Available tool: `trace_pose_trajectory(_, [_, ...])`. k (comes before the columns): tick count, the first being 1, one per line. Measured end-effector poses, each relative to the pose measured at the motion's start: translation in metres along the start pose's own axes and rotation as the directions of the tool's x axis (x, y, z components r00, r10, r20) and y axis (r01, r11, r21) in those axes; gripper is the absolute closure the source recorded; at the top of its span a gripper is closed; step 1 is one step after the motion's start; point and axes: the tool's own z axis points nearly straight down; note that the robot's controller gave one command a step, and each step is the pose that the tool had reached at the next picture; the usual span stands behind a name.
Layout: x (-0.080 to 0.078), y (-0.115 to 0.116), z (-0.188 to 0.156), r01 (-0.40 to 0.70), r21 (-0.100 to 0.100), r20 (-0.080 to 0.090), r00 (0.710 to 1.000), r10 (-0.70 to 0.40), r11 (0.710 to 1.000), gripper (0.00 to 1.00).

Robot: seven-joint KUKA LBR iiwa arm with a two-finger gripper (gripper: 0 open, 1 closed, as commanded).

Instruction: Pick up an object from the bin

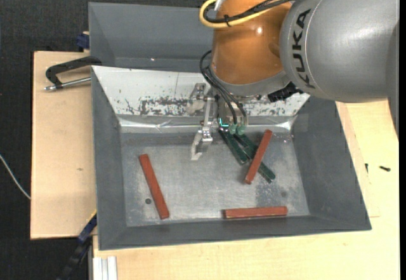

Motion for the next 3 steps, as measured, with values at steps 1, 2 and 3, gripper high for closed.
trace_pose_trajectory(1, [-0.003, 0.019, 0.016, 0.056, 0.002, 0.005, 0.998, -0.056, 0.998, 0.0])
trace_pose_trajectory(2, [0.009, 0.07, 0.092, 0.174, 0.0, 0.003, 0.985, -0.174, 0.985, 0.0])
trace_pose_trajectory(3, [0.017, 0.073, 0.121, 0.415, -0.002, -0.001, 0.91, -0.415, 0.91, 0.0])
